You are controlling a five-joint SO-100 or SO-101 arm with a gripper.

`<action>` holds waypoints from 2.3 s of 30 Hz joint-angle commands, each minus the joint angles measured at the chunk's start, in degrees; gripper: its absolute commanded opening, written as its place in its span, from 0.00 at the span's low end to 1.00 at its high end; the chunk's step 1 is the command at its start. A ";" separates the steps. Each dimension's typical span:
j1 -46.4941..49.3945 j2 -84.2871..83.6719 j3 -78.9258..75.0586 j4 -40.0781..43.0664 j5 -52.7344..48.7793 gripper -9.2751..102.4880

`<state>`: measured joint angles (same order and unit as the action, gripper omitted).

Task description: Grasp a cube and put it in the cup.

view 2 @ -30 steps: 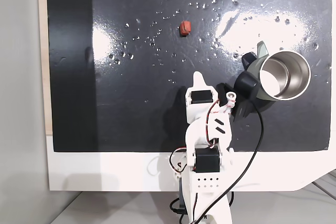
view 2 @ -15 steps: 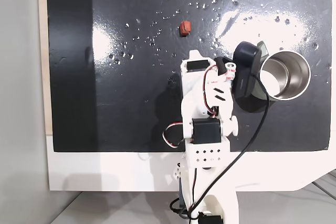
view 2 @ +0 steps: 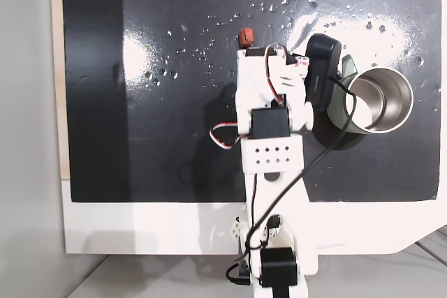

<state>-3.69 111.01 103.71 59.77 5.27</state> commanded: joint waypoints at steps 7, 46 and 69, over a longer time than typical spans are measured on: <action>-2.64 -7.73 -12.57 4.22 2.55 0.08; -0.53 -46.49 -55.02 26.02 6.86 0.14; 0.79 -58.10 -70.14 33.40 7.12 0.30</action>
<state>-3.52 52.73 39.29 91.49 12.22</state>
